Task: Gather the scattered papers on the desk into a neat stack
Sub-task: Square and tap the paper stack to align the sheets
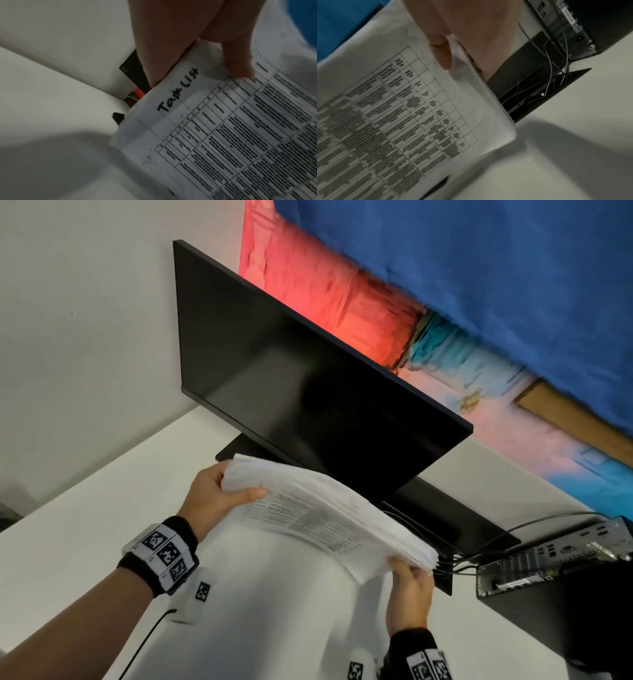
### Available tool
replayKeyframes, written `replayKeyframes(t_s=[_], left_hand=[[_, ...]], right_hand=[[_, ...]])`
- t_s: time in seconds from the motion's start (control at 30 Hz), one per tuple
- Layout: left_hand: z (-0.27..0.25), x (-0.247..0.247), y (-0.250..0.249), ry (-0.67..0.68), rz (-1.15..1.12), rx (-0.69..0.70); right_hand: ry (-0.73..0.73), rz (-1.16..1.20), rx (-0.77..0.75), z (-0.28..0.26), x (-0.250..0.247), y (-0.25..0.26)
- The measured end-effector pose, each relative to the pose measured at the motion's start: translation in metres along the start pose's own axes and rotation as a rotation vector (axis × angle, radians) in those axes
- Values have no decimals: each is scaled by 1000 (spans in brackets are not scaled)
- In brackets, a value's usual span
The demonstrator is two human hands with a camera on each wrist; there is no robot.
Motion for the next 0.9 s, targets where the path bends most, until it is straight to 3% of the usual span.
replayKeyframes(t_s=[0.07,0.17,0.23,0.37,0.47,0.53,0.67,0.9], left_hand=[[0,-3,2,32,91,30],[-2,8,21,71,100,-82],[-3,15,26,10,20,-143],[-5,9,17,-93,-21,-67],[-5,-1,25,-98,29,-58],[-3,-1,32,-72,44,-118],[5,7,41,-44,7,-207],[13,4,33,-82,81,-105]], right_hand=[[33,-94,26,0,-1,-13],[150,-193,61,-4,15,-21],[110,-164,31,-8,26,-1],[105,-16,-69,-24,24,26],[65,-51,42,-6,23,6],[-40,-62,166,0,21,-5],[98,-91,92,-9,25,-2],[86,27,106,-5,13,2]])
Point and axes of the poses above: each hand's wrist, its own z-axis towards the middle knuckle, its own x-axis out of the palm, y = z × x, the point moved 4 cm from there along z, towards the middle knuckle, and after that the axes turned 4 degrees about y, right-handed, at the moved point
